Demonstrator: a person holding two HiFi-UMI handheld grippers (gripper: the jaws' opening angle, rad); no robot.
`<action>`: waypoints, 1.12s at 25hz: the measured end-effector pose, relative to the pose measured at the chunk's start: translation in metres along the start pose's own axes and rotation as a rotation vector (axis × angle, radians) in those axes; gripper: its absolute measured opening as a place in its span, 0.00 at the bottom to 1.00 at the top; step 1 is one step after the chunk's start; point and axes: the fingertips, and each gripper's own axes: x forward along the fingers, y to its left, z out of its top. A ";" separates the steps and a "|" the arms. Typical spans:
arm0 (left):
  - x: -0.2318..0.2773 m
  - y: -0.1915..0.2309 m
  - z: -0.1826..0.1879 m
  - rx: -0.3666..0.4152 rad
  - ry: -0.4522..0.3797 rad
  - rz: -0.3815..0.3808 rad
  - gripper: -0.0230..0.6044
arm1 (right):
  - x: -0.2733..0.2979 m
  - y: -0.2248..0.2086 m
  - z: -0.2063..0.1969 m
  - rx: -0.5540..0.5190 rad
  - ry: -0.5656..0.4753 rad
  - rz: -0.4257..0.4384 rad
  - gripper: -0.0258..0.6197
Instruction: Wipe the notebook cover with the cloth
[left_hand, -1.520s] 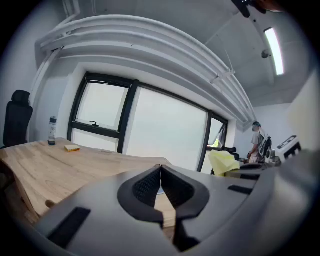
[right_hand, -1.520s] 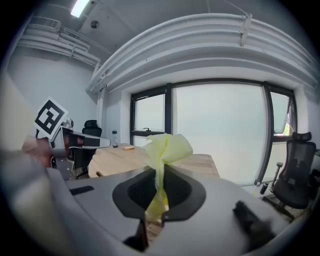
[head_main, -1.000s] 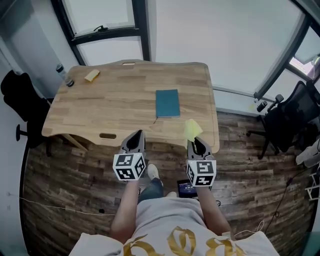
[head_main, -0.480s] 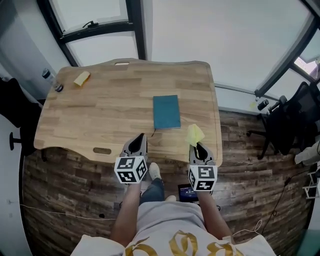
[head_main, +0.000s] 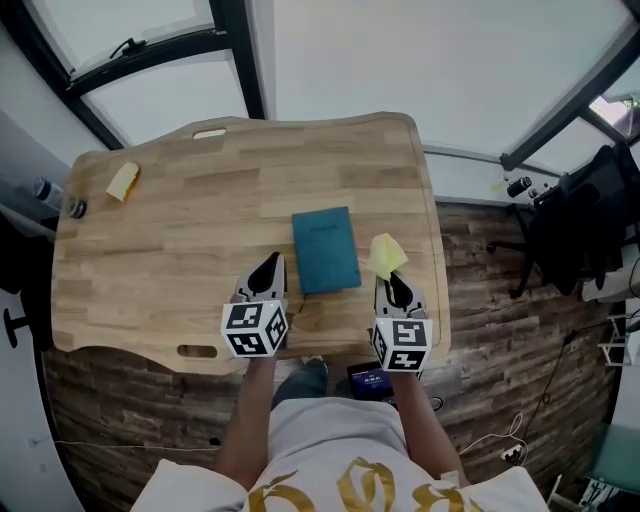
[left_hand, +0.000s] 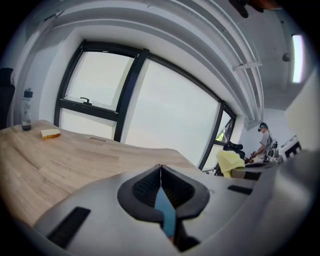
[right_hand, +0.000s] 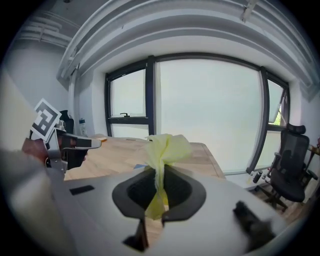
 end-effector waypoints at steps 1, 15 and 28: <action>0.009 0.004 0.001 -0.007 0.006 -0.003 0.06 | 0.006 0.001 0.003 -0.004 0.002 0.002 0.10; 0.069 0.022 -0.019 -0.019 0.125 -0.019 0.06 | 0.046 -0.022 -0.007 0.021 0.064 -0.034 0.10; 0.099 0.019 -0.057 -0.023 0.262 -0.052 0.06 | 0.083 -0.025 -0.022 0.006 0.129 -0.005 0.10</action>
